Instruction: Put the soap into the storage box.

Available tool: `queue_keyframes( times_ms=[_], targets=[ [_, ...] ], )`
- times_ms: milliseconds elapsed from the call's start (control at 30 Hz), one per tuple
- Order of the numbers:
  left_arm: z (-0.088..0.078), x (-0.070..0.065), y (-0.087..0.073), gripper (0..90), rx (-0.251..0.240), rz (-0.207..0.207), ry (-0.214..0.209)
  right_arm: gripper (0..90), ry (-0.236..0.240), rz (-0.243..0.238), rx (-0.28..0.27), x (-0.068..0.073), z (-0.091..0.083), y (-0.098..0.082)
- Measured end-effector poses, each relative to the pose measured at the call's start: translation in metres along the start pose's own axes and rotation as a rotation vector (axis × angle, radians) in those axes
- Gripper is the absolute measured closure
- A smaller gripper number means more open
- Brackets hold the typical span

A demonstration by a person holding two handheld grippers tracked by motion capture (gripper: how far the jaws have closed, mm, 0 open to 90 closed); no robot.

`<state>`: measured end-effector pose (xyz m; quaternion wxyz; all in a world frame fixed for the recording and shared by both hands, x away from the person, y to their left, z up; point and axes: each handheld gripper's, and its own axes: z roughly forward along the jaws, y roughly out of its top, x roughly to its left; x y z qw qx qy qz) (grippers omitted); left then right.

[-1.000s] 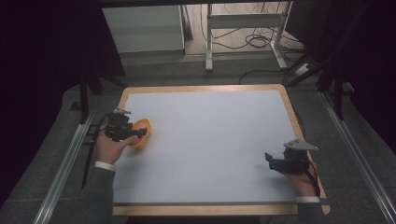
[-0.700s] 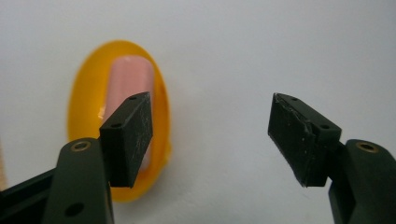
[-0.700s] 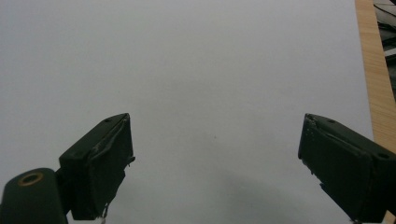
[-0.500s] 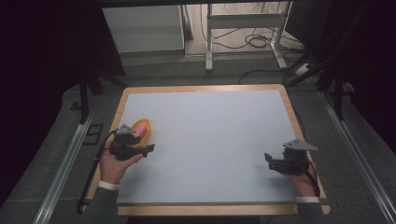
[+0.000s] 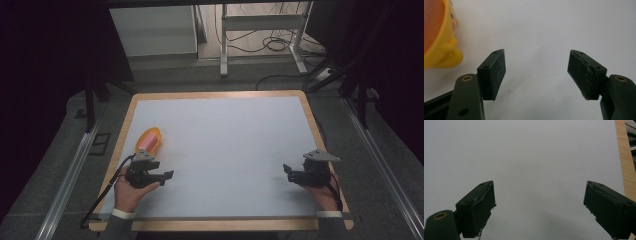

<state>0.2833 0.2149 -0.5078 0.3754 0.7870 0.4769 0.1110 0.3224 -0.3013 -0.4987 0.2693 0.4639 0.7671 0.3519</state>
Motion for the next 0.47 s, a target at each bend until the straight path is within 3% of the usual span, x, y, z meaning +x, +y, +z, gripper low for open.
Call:
queue_keyframes(
  times_ms=[33,467],
  targets=[
    [0.0019,-0.0004,-0.0025,30.9,0.015,0.006,0.003,10.0,0.001,-0.001,-0.002,0.0002,0.0002,0.0001],
    [-0.0066,0.0042,-0.0022,30.5,-0.024,-0.017,0.002,10.0,0.011,-0.010,-0.021,0.0041,-0.0013,0.0029]
  ],
)
